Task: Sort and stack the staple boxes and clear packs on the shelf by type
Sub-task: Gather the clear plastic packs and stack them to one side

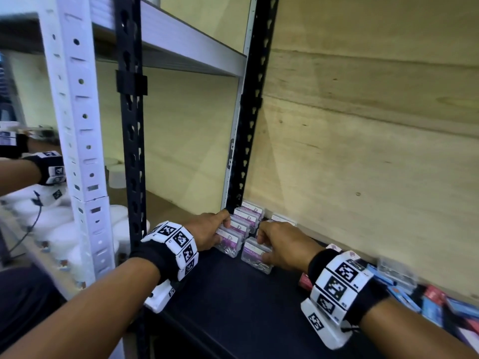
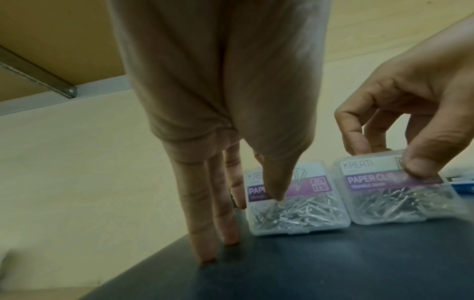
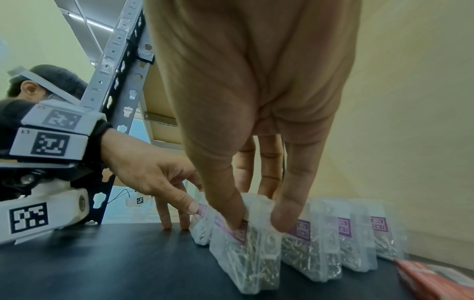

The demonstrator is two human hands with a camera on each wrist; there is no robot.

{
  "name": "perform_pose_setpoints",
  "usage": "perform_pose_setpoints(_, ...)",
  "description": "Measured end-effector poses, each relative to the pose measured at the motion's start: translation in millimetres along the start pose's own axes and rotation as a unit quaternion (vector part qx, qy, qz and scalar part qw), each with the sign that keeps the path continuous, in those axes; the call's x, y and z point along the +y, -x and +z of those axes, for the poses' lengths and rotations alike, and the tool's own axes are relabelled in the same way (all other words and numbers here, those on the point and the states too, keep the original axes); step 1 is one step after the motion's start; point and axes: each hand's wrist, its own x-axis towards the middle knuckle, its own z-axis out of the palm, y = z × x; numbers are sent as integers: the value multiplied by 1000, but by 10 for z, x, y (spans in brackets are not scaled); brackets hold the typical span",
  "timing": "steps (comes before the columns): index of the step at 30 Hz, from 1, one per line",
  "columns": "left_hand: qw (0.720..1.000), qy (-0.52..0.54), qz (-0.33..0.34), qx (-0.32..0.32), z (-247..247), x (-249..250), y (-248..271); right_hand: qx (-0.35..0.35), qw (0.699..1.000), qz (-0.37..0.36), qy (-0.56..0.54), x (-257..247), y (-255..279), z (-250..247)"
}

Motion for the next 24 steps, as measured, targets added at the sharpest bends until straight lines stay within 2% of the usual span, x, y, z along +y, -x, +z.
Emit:
perform_pose_setpoints(6, 1000, -2, 7, -4, -42, 12, 48, 5, 1000, -10, 8, 7, 22, -3)
perform_pose_setpoints(12, 996, -86, 3, 22, -234, 155, 141, -4, 999, -21, 28, 41, 128, -51)
perform_pose_setpoints(17, 992, -114, 37, 32, -387, 521, 219, -6, 999, 6, 44, 183, 329, -251)
perform_pose_setpoints(24, 983, -144, 111, 28, -389, 1236, 249, -2, 995, 66, 75, 630, 897, -574)
